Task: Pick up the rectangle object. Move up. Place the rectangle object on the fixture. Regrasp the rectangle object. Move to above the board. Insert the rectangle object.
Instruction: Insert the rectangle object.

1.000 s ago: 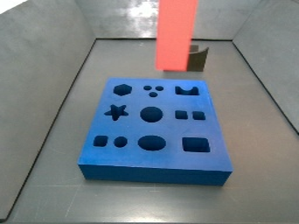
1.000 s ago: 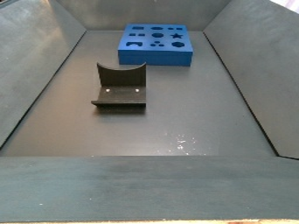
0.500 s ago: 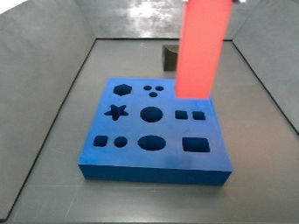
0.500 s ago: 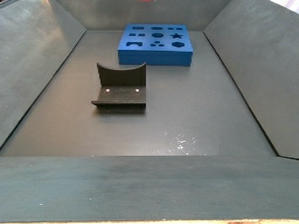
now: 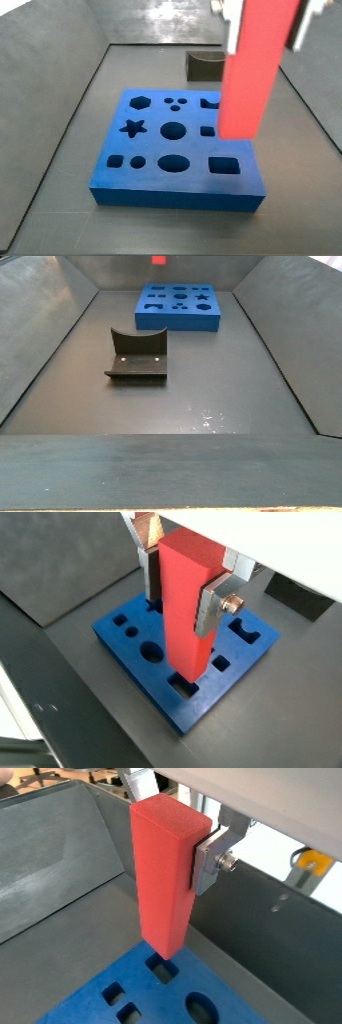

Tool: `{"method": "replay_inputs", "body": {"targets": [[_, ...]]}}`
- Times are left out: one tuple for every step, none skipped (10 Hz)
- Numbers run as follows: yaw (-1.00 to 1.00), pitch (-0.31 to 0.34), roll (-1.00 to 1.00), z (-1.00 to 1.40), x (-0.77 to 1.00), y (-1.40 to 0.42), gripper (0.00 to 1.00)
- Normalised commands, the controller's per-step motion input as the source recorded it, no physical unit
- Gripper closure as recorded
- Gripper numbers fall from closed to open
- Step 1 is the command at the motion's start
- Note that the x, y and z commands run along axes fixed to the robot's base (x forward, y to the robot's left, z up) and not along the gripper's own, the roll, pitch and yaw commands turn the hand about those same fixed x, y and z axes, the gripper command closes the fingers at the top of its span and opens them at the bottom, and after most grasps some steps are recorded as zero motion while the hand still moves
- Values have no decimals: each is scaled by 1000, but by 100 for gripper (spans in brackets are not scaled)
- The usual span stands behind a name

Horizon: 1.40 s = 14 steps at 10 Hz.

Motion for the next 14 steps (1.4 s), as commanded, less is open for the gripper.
{"method": "replay_inputs", "body": {"targets": [[117, -197, 434, -451, 197, -149, 100], [0, 0, -49, -6, 0, 0, 100], [6, -37, 0, -103, 0, 0, 100], [26, -140, 0, -251, -77, 0, 100], [3, -217, -89, -306, -149, 0, 100], [0, -237, -51, -109, -91, 0, 100], [0, 0, 0, -23, 0, 0, 100], [0, -23, 0, -234, 0, 0, 100], [23, -46, 31, -311, 0, 0, 100], [0, 0, 14, -14, 0, 0, 100], [0, -26, 23, -186, 0, 0, 100], [0, -80, 89, -320, 0, 0, 100], [14, -129, 37, -366, 0, 0, 100], [0, 0, -6, 0, 0, 0, 100]]}}
